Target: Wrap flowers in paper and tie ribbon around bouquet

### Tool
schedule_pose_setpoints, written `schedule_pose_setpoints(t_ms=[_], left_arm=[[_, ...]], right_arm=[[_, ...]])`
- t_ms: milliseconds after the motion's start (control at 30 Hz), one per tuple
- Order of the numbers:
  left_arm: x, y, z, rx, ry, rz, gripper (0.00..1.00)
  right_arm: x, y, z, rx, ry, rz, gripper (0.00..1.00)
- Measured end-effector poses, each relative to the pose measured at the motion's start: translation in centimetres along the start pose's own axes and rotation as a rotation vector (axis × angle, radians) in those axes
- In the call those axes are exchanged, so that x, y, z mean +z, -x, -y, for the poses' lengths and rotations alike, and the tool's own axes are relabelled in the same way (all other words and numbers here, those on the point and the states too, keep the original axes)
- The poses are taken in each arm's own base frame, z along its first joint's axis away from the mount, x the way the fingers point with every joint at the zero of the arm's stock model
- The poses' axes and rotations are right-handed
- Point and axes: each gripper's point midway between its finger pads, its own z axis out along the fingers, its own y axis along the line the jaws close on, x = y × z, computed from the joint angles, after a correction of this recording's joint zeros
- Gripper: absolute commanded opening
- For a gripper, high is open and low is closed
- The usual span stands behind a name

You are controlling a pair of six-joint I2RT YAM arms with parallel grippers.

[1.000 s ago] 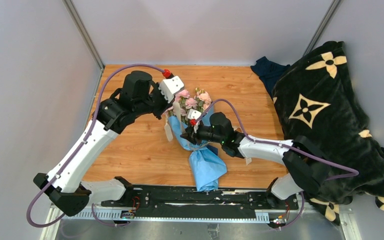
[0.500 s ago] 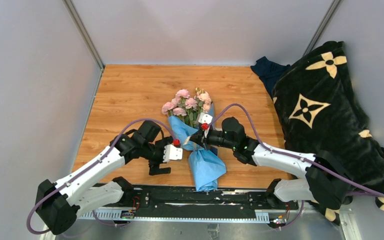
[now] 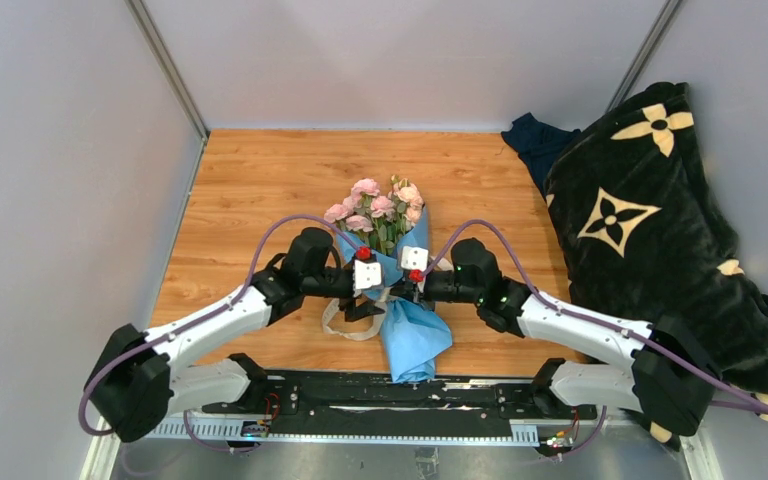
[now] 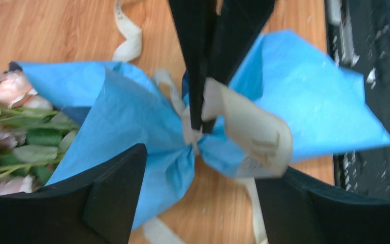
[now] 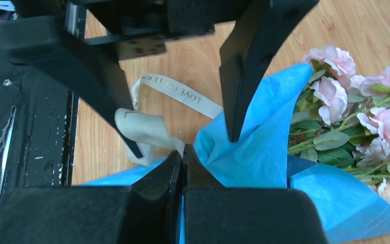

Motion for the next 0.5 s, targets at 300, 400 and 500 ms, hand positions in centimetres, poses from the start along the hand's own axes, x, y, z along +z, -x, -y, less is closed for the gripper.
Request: schedule_pose_setpoints(t_ms=[300,400,500], left_arm=[[3.0,2.4,0.6,-0.074,-0.116,0.187,0.43],[3.7,2.1,0.7,-0.101,-0.126,0.202,0.51],[4.1,1.8,0.5,-0.122,-0.119,0.204,0.63]], right_arm=[[-0.8,0.1,0.2,-0.062,0.084,0.045,0.0],[-0.8,0.2,-0.1,-0.071,0.118,0.062,0.0],[-0.8,0.0,-0.4,-0.066,0.151,0.068,0.0]])
